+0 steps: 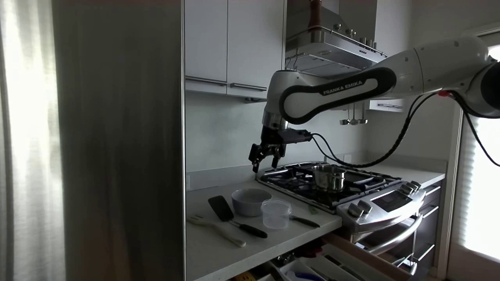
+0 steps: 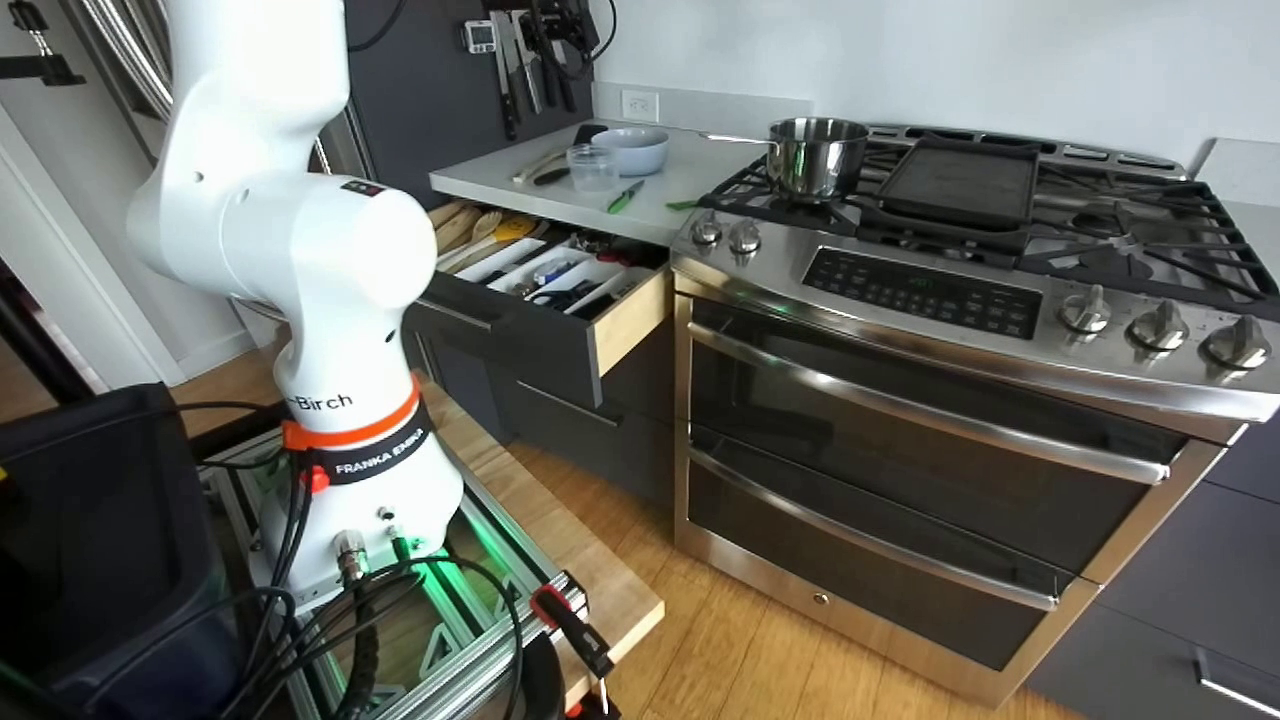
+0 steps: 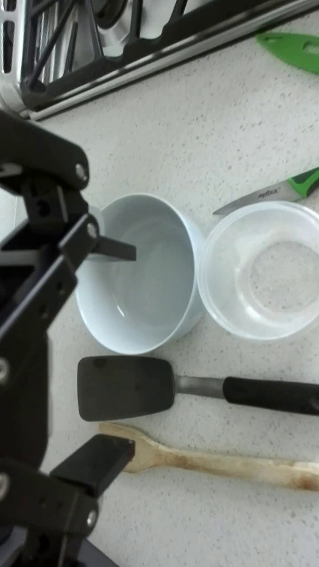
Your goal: Place the gray spoon on the left side of the countertop
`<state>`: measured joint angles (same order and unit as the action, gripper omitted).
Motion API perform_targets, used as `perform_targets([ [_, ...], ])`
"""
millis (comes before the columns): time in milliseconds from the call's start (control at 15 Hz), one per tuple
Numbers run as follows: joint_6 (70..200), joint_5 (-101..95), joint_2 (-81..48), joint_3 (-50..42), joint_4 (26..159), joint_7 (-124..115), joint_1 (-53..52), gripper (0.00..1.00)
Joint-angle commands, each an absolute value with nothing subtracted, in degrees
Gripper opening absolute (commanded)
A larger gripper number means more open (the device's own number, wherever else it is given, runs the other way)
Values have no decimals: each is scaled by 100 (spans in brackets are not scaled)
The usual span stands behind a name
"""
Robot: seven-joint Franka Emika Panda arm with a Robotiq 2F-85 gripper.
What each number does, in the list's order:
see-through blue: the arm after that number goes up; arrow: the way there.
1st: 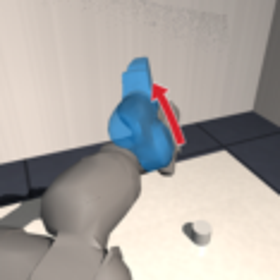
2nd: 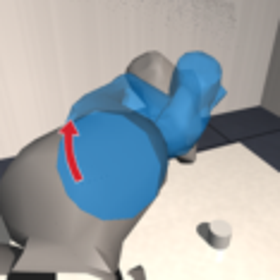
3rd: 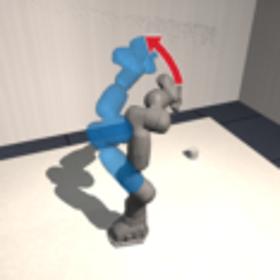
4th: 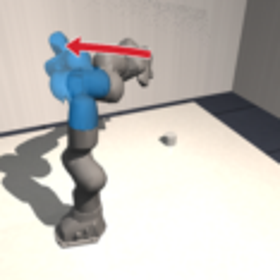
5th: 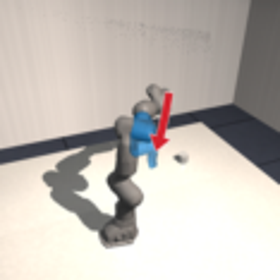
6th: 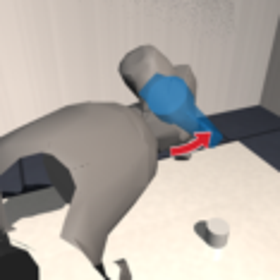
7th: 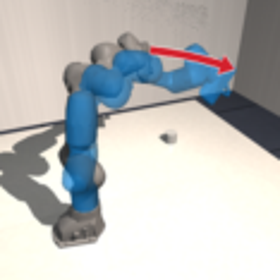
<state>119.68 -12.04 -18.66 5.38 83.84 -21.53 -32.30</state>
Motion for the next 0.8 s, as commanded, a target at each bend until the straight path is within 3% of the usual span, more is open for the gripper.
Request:
perform_targets([
  [0, 12563, -937, -978, 521, 9786, -1900, -2881, 100],
  [467, 14343, -438, 33, 845, 11729, -1030, -1739, 100],
  [533, 13720, -752, -467, 931, 10889, -1405, -1842, 100],
  [733, 13846, -736, -412, 967, 10985, -1337, -1729, 100],
])
